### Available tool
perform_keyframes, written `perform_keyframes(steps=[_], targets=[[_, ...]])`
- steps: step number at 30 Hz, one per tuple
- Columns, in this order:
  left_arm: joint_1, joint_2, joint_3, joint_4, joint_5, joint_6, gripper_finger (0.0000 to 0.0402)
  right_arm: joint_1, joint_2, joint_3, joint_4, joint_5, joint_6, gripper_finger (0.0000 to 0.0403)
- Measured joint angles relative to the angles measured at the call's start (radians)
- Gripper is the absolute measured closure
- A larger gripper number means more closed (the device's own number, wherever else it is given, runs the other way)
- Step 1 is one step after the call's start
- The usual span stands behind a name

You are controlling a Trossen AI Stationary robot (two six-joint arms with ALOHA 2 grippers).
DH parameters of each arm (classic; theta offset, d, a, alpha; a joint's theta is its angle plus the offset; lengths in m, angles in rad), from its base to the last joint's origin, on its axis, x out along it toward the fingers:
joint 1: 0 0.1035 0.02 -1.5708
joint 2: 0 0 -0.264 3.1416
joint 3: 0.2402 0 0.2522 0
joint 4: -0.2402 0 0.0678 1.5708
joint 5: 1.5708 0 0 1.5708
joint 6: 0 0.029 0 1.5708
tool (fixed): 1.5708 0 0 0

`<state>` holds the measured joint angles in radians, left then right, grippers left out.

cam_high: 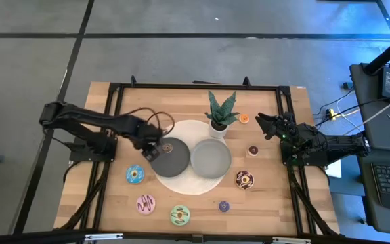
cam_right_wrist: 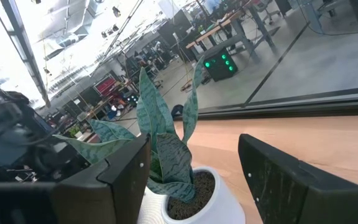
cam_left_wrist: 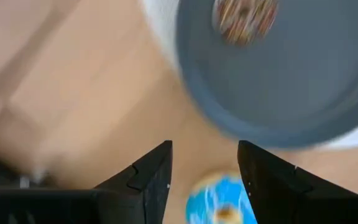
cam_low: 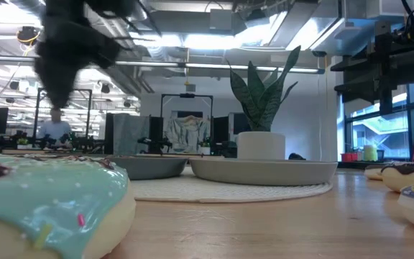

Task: Pick & Place donuts
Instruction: Put the big blue doughnut on the light gray plate

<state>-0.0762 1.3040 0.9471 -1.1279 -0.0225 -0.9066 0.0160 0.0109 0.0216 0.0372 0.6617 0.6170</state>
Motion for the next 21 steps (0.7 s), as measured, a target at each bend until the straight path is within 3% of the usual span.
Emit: perform_keyframes(steps=[10,21], targets=[[-0.266,-0.091,-0.155,0.043,-0.030,-0.494,0.0233,0.000,0.000,0.000,0.000,0.000,0.002,0.0159],[-0.460,-0.092,-0.220,0.091,-0.004,-0.735,0.0234,0.000,0.000,0.000,0.000,0.000,0.002,0.0159]])
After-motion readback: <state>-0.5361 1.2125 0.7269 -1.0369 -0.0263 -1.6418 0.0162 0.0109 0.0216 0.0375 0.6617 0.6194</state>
